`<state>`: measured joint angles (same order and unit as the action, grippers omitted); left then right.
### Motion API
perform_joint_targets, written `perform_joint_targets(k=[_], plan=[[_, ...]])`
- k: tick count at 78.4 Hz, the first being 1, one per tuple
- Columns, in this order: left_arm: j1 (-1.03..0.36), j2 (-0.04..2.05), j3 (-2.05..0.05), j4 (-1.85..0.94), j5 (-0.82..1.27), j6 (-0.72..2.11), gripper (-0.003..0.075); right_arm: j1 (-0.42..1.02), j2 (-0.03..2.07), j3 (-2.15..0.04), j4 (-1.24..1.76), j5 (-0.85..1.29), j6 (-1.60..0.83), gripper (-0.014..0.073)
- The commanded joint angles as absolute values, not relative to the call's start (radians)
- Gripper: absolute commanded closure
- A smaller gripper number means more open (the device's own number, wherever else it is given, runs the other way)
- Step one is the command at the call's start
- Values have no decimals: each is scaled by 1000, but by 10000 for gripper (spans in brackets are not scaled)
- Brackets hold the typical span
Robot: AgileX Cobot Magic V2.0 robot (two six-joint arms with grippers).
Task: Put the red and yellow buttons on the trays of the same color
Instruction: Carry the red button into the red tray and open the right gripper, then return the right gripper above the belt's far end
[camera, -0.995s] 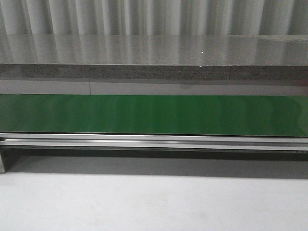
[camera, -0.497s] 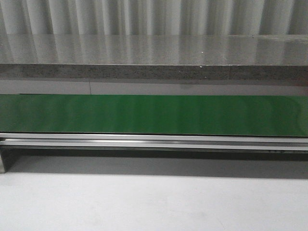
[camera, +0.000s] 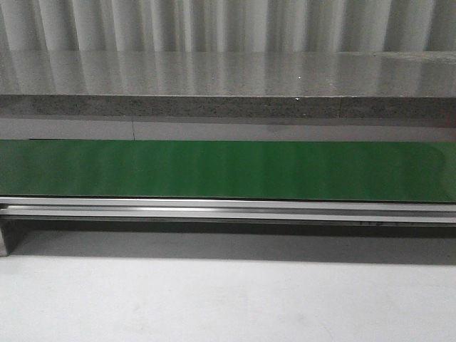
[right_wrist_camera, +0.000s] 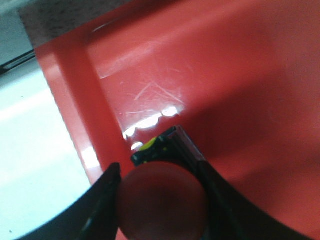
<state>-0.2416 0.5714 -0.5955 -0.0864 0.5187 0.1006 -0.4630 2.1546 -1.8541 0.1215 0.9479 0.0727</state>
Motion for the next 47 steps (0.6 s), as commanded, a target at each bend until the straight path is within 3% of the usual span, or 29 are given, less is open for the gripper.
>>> perform_joint_targets(k=[1, 4, 6, 22, 29, 47], plan=[[-248, 572, -625, -100, 445, 101, 741, -478, 2097, -1886, 122, 929, 75, 474], [-248, 572, -625, -100, 445, 101, 741, -479, 2097, -1886, 122, 930, 75, 438], [-248, 572, -625, -100, 445, 101, 741, -479, 2097, -1886, 122, 929, 75, 342], [-248, 572, -625, -100, 445, 101, 741, -479, 2097, -1886, 122, 928, 75, 134], [-248, 572, -625, -100, 445, 101, 741, -479, 2097, -1886, 122, 931, 75, 90], [-248, 572, -625, -100, 445, 101, 741, -479, 2083, -1886, 120, 953, 73, 83]])
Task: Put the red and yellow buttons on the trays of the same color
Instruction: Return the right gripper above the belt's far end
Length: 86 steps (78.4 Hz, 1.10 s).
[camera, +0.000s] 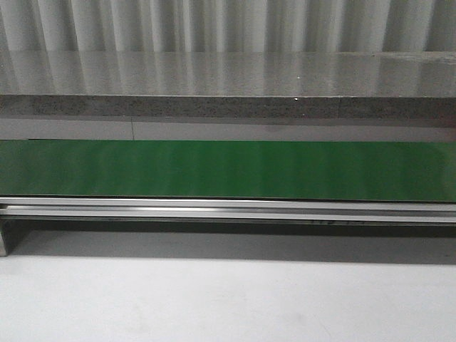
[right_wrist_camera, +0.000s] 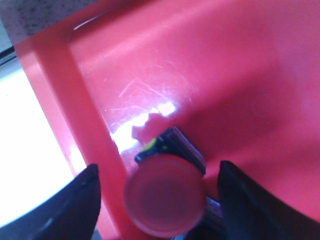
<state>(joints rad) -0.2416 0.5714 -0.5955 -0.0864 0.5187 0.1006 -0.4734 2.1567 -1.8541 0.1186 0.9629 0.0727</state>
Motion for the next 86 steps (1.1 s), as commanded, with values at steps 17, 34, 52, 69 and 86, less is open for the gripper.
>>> perform_joint_targets(k=[17, 34, 52, 69, 86], plan=[[-248, 572, -625, -100, 445, 101, 741, -474, 1988, -1885, 110, 965, 35, 85], [-248, 572, -625, -100, 445, 101, 741, -435, 1849, -1862, 110, 993, -17, 333], [-248, 572, -625, -100, 445, 101, 741, -334, 1707, -1747, 121, 978, -19, 666], [-248, 572, -625, -100, 445, 101, 741, -229, 1560, -1591, 121, 929, -19, 661], [-248, 572, -625, -100, 445, 101, 741, -127, 1367, -1356, 121, 845, -44, 661]])
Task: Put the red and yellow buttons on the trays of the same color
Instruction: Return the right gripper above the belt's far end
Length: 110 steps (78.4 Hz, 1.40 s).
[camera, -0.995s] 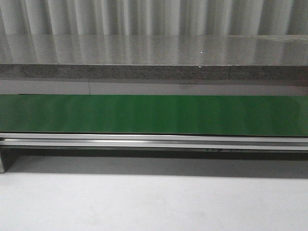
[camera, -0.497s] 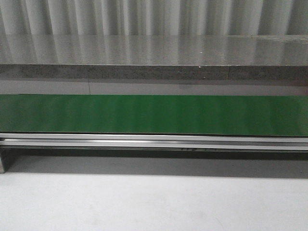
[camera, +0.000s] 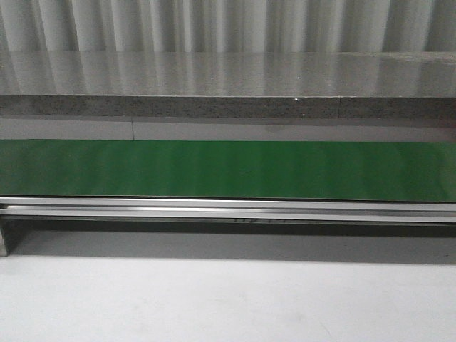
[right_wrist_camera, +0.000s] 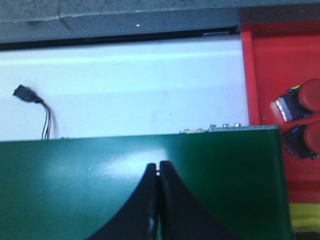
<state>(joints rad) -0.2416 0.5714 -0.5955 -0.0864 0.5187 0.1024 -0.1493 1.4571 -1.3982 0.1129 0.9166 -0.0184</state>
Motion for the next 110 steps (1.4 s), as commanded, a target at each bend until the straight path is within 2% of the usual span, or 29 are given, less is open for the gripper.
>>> perform_joint_targets(k=[1, 23, 49, 77, 100, 110], plan=[[-248, 572, -625, -100, 445, 101, 741, -118, 1347, -1331, 121, 837, -46, 661], [-248, 572, -625, -100, 445, 101, 741, -27, 1083, -1029, 121, 716, -57, 661], [-248, 572, -625, -100, 443, 101, 741, -7, 704, -709, 127, 610, -58, 661], [-248, 580, -614, -100, 443, 101, 741, -7, 291, -508, 127, 605, -58, 661], [-245, 604, -627, -74, 388, 101, 741, -7, 249, -508, 128, 623, -58, 661], [-219, 680, -691, -74, 391, 80, 741, -7, 249, -508, 128, 624, -58, 661]])
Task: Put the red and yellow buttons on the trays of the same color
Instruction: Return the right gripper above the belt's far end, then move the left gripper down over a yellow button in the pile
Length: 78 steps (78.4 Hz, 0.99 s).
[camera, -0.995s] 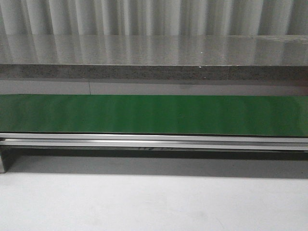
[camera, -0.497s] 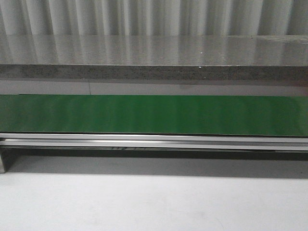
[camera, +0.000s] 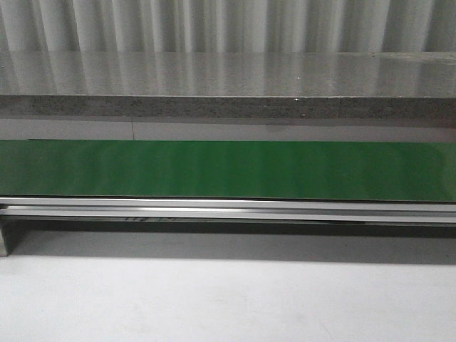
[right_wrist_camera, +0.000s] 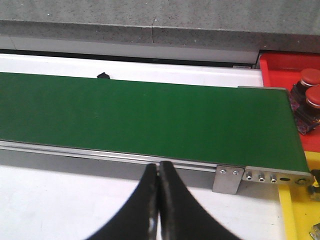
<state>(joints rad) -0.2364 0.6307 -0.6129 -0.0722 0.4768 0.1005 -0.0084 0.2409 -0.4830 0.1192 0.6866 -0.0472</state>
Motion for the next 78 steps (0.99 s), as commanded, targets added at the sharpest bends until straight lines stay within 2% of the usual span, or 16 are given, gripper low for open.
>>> perform_joint_targets(k=[1, 22, 26, 36, 37, 40, 44, 49, 51, 78], plan=[[-217, 685, -695, -74, 391, 77, 741, -7, 249, -508, 128, 624, -58, 661], [-49, 921, -904, -79, 457, -6, 737, -7, 249, -508, 128, 624, -58, 661], [-5, 976, -941, -95, 493, -6, 714, -7, 249, -508, 128, 624, -58, 661], [87, 1086, -1003, -101, 553, 0, 530, -7, 249, -508, 128, 624, -58, 661], [100, 1103, -1010, -101, 557, 0, 482, -7, 249, -508, 128, 624, -58, 661], [118, 1125, -1018, -101, 562, 0, 412, -7, 249, -508, 128, 624, -58, 661], [155, 1169, -1032, -101, 569, 0, 256, -7, 249, -508, 128, 624, -58, 661], [195, 1217, -1046, -101, 579, 0, 141, -7, 249, -508, 128, 624, -58, 661], [212, 1236, -1053, -101, 587, 0, 121, -7, 249, -508, 128, 624, -58, 661], [367, 1448, -1216, -130, 801, -6, 168, -7, 249, -508, 128, 624, -58, 661]])
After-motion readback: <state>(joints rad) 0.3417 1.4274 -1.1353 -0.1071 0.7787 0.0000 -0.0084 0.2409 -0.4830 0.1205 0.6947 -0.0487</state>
